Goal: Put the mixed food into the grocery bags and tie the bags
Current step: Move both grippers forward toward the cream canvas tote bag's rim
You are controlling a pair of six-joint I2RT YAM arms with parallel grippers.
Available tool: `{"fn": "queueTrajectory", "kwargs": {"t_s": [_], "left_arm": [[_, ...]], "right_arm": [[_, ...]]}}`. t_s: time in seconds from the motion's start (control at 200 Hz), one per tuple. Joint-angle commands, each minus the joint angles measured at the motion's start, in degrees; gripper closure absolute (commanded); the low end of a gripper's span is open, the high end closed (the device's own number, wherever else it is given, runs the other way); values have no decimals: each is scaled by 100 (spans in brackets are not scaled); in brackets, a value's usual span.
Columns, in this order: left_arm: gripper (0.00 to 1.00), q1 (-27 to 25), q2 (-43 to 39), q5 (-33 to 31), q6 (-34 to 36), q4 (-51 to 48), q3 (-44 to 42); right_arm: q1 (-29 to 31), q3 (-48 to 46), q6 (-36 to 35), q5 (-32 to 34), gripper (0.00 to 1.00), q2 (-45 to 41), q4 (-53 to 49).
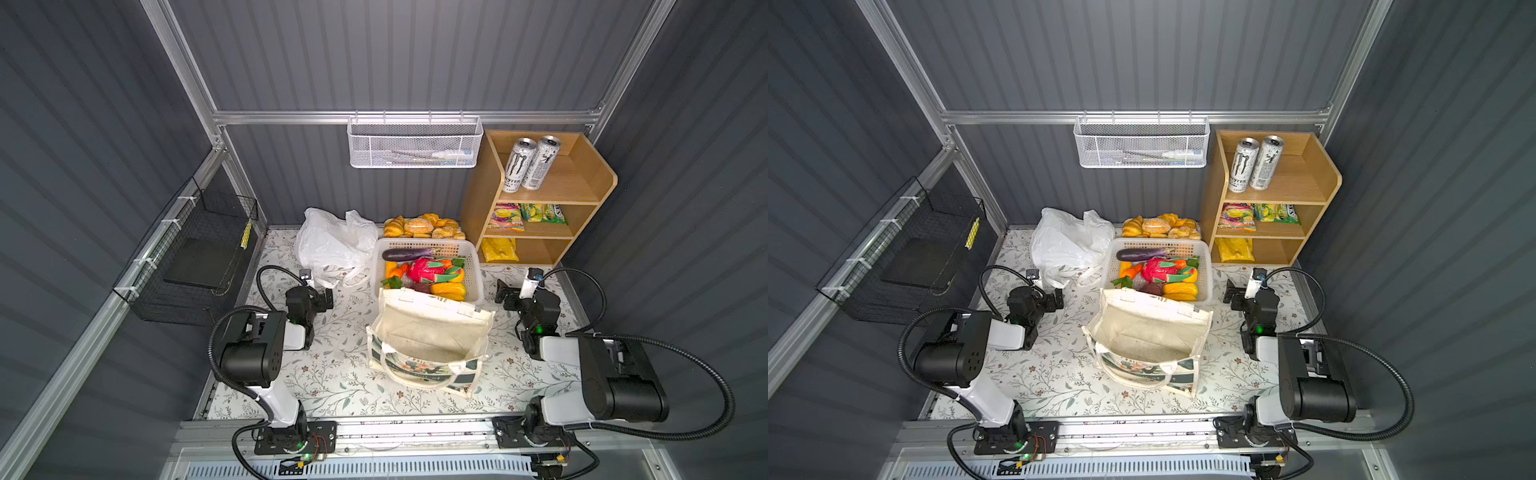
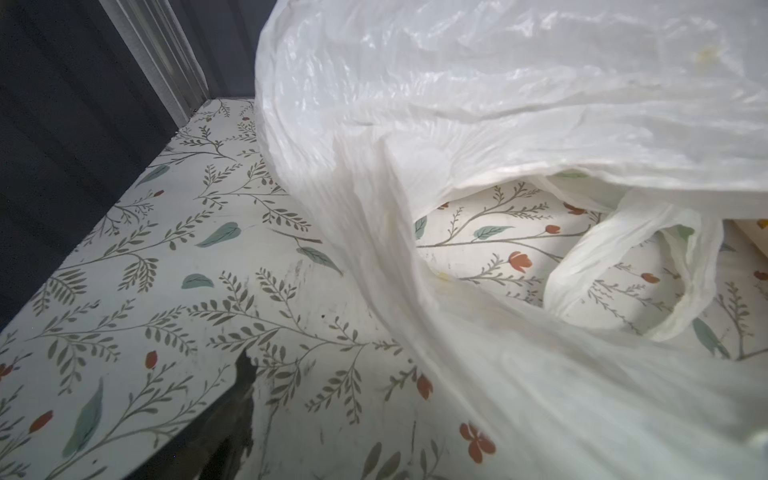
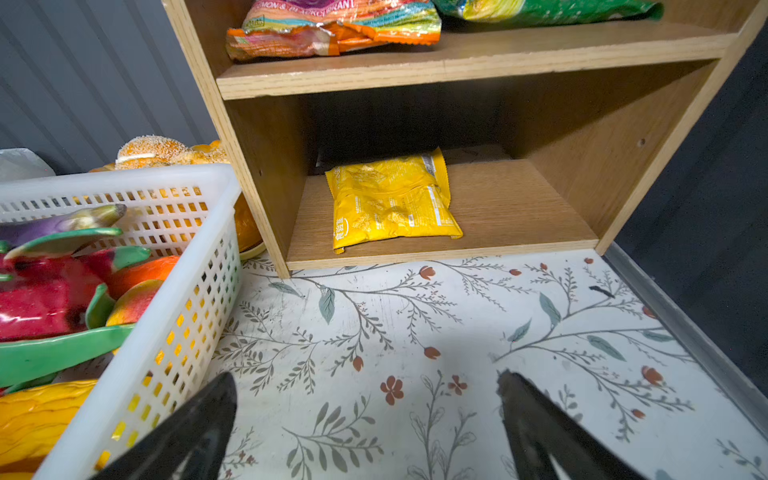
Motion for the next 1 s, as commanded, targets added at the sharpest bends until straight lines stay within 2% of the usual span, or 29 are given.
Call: {"fn": "queueTrajectory", "kwargs": {"t_s": [0.0,0.775,0.83,0.996], "left_arm": [[0,33,35,-68,-20,48,-62],[0,33,21,-48,-16,58,-66],[0,41,-104,-262,-141,-62,-43],[0,41,-814,-600,-248,-1598,526]], "right_arm": [[-19,-12,-39,-49,1,39,47],[-61,-67,79,59,1,-63,114],[-61,-30,113,235,1,-460,-258],[-63,693,465,781,1,-1755,-2338]]}}
